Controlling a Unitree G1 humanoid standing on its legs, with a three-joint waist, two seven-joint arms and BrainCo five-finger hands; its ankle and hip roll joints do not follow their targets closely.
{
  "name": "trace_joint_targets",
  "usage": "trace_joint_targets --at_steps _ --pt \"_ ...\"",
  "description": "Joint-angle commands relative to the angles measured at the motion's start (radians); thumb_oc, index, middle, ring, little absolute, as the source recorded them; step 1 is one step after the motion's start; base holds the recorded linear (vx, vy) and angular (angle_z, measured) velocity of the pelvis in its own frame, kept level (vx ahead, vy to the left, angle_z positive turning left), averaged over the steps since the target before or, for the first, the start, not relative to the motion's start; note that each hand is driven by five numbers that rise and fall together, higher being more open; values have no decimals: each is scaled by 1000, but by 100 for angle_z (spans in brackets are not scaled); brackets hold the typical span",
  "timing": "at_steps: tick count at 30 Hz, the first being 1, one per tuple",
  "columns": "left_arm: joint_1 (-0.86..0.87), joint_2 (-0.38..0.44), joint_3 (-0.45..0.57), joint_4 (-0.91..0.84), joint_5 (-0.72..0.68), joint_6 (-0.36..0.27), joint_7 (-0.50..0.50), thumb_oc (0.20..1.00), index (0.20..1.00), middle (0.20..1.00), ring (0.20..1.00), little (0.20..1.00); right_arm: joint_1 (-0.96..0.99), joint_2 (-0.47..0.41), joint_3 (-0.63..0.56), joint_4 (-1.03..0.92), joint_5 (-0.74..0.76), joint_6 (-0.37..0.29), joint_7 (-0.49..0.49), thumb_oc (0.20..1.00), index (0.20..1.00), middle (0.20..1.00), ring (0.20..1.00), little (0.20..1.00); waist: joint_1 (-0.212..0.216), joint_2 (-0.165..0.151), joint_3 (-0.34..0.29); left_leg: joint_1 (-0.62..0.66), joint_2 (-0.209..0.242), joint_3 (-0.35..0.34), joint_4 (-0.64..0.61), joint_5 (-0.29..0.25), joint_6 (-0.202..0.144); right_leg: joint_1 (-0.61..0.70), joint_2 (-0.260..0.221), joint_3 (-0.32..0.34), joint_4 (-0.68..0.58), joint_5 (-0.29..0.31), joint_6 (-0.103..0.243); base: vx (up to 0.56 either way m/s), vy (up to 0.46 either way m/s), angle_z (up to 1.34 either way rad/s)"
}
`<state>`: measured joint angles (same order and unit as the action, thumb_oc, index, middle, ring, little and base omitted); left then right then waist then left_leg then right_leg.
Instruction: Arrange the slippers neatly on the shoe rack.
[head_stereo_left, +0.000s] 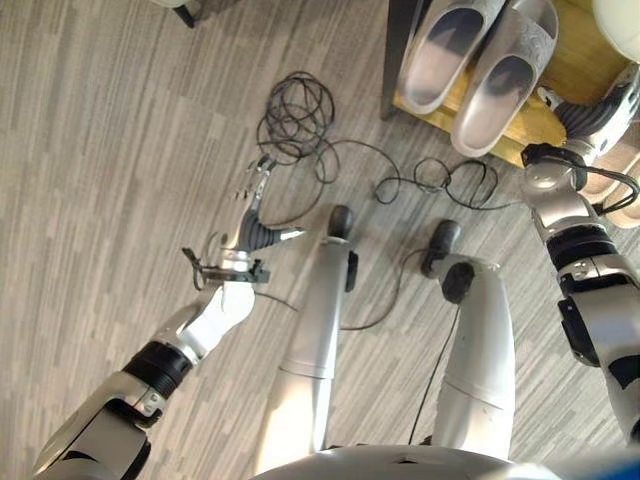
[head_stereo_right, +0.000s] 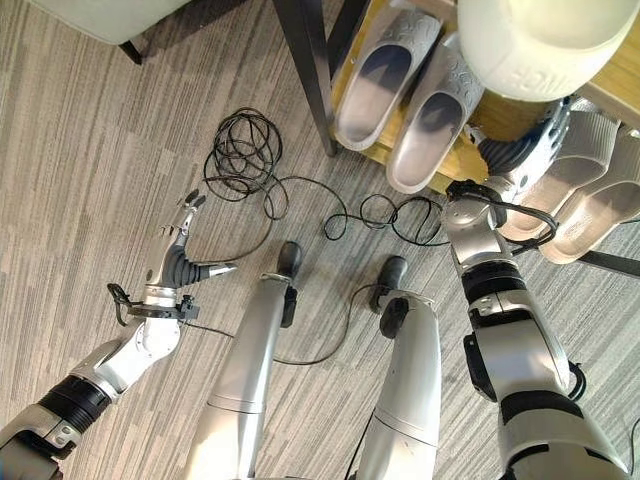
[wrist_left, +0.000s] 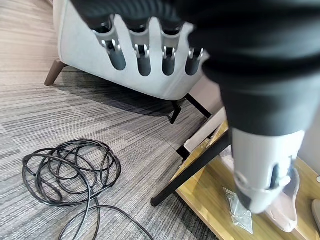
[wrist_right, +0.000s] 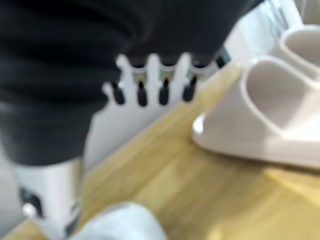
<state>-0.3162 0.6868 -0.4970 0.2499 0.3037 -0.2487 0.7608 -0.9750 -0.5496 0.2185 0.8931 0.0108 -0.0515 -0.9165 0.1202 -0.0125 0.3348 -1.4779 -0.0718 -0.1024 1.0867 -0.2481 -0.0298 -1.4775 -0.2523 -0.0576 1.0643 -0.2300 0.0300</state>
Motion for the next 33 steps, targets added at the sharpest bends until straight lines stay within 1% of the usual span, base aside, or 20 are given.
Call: trace_joint_targets --at_steps 1,6,12,20,24,33 --pt "93 15 38 -64 -2 -20 8 1000 1000 1000 1000 1000 9 -13 43 -17 16 -42 20 1000 1000 1000 1000 1000 2 27 -39 -35 3 -21 -187 82 -14 37 15 33 -32 -67 49 34 9 -2" --pt "108 26 49 -74 -8 -25 4 1000 1000 1000 1000 1000 10 1 56 -2 33 -52 48 1000 1000 1000 1000 1000 5 26 -40 -37 5 -19 -183 79 -14 37 15 32 -30 -70 50 0 0 0" --pt "124 38 50 -76 -22 -31 2 1000 1000 1000 1000 1000 -31 -4 87 54 46 -49 62 1000 1000 1000 1000 1000 13 27 -38 -38 5 -18 -185 78 -15 37 14 29 -32 -72 49 0 0 0" --pt "148 64 34 -91 -29 -41 3 1000 1000 1000 1000 1000 -116 -44 143 166 45 -31 69 1000 1000 1000 1000 1000 26 32 -38 -45 3 -20 -188 80 -17 36 10 24 -31 -77 50 0 0 0" --pt "161 82 20 -97 -28 -45 4 1000 1000 1000 1000 1000 -162 -65 174 181 48 -31 71 1000 1000 1000 1000 1000 34 36 -33 -44 3 -20 -195 83 -20 38 6 22 -35 -79 52 0 0 0" --pt "157 95 -16 -81 -31 -48 -6 1000 1000 1000 1000 1000 -263 -75 232 294 67 -18 85 1000 1000 1000 1000 1000 49 44 -23 -40 -4 -23 -231 100 -28 44 -6 13 -50 -84 56 2 -7 5"
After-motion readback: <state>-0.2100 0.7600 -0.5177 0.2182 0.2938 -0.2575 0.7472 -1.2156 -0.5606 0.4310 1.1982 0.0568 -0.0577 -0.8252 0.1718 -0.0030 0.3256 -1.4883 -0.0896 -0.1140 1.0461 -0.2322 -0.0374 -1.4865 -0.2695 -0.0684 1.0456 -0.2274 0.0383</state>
